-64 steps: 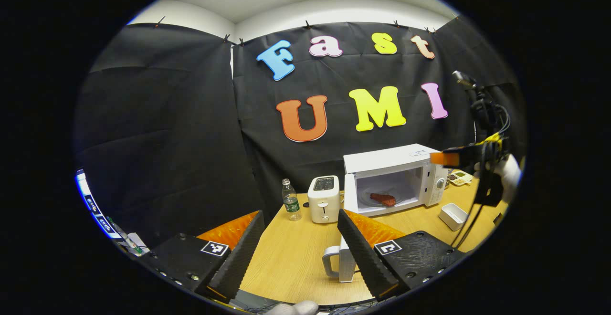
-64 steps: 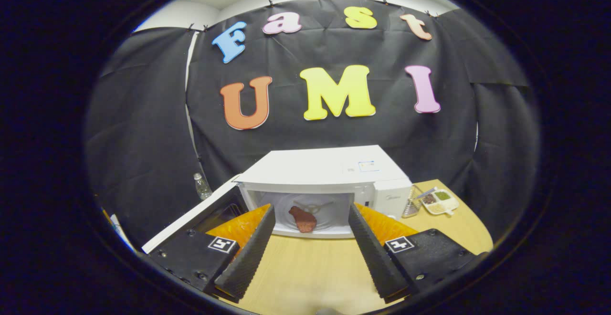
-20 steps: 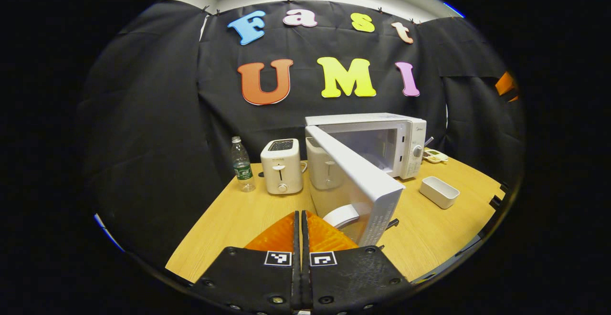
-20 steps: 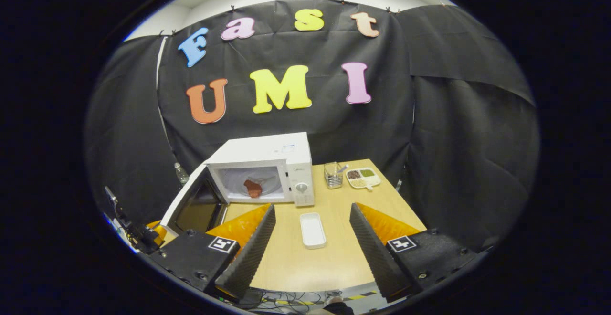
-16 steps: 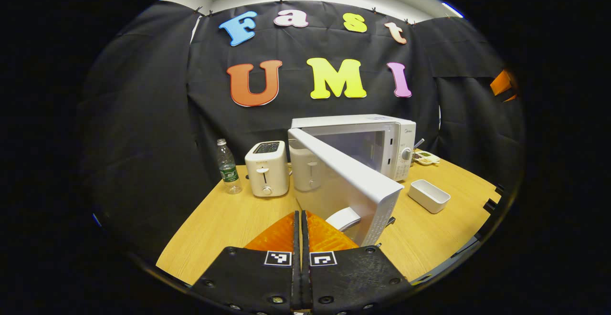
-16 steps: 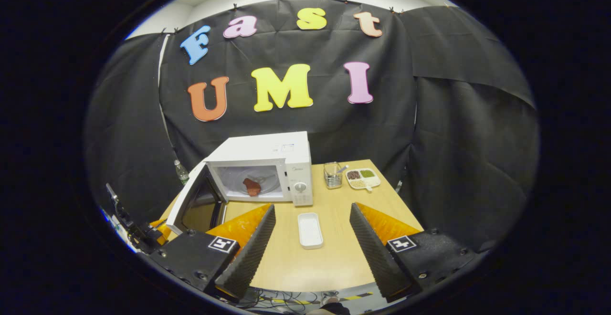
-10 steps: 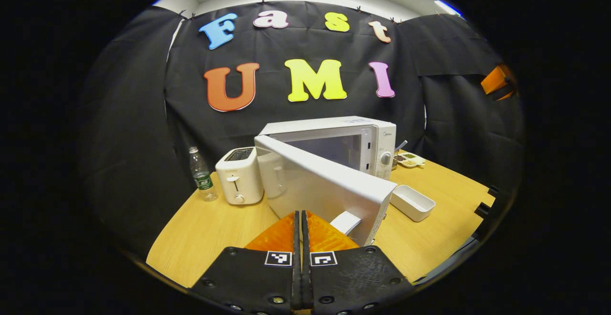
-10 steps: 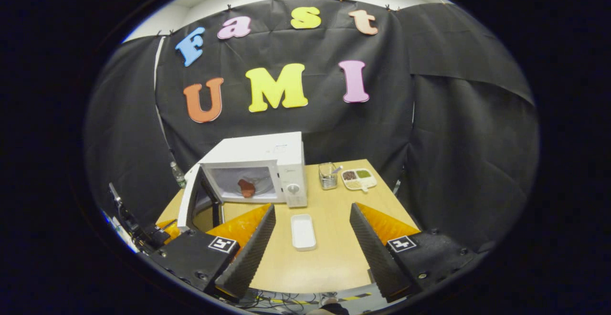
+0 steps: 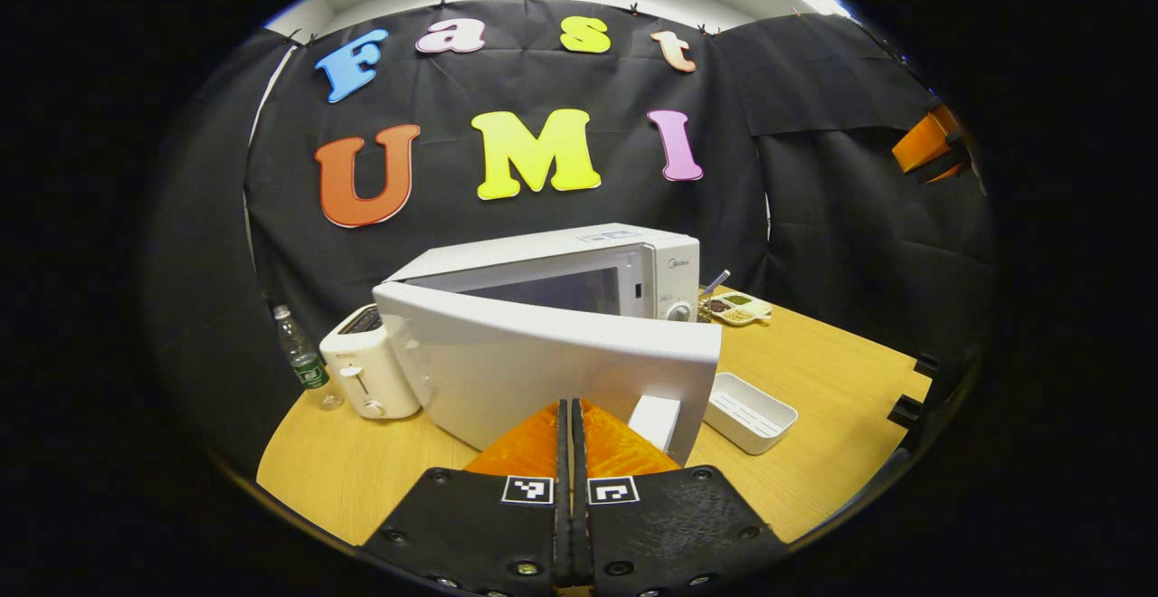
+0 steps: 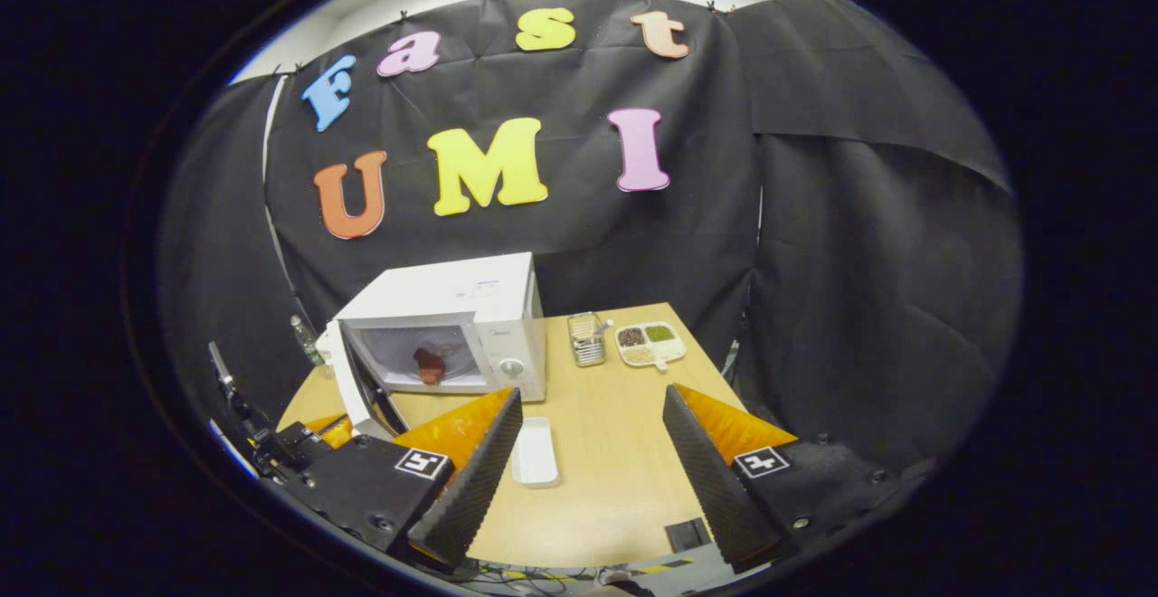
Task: Open the microwave oven with the left hand, put the food in, and close the microwave oven.
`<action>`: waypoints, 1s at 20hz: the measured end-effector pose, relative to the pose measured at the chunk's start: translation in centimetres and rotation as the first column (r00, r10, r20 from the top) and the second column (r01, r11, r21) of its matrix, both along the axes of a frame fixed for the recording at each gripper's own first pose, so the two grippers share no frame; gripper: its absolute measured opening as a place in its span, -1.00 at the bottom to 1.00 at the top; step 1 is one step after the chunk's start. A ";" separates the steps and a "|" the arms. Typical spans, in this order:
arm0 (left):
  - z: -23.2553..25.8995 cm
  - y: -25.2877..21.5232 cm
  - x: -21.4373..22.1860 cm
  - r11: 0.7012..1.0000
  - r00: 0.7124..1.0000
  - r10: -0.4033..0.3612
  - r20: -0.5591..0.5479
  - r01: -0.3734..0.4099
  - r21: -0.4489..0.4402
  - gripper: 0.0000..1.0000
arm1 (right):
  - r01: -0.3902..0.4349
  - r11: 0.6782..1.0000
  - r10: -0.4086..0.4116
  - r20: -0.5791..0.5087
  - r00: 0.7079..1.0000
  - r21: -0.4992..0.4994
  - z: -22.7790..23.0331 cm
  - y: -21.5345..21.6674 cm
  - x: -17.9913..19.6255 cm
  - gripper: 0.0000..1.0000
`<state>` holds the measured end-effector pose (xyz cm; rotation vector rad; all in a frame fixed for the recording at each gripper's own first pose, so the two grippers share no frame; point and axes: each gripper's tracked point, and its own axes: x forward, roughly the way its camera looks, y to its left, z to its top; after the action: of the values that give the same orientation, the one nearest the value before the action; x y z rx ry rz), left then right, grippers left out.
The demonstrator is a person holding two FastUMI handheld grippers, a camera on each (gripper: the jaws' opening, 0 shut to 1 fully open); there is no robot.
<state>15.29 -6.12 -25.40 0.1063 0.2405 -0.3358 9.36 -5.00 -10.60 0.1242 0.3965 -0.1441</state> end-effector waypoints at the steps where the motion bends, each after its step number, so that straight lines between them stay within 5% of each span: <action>1: -0.1 -0.9 0.6 1.000 1.000 -0.009 -0.002 0.009 -0.002 -1.00 | 0.005 1.000 -0.005 -0.001 1.000 0.000 0.0 -0.6 0.4 0.99; 12: -0.2 -7.0 8.4 1.000 1.000 -0.011 -0.028 0.011 -0.023 -1.00 | 0.017 0.999 -0.016 -0.026 1.000 0.033 -1.0 -5.3 6.0 0.99; 20: -1.2 -9.4 14.5 0.998 0.997 0.055 -0.051 -0.056 -0.010 -1.00 | -0.002 1.000 0.003 -0.047 0.999 0.028 -1.8 -8.8 9.1 0.99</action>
<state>29.75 -15.50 -26.63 0.0798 0.2911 -0.2851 18.46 -13.76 -12.43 0.1479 0.4459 -0.1395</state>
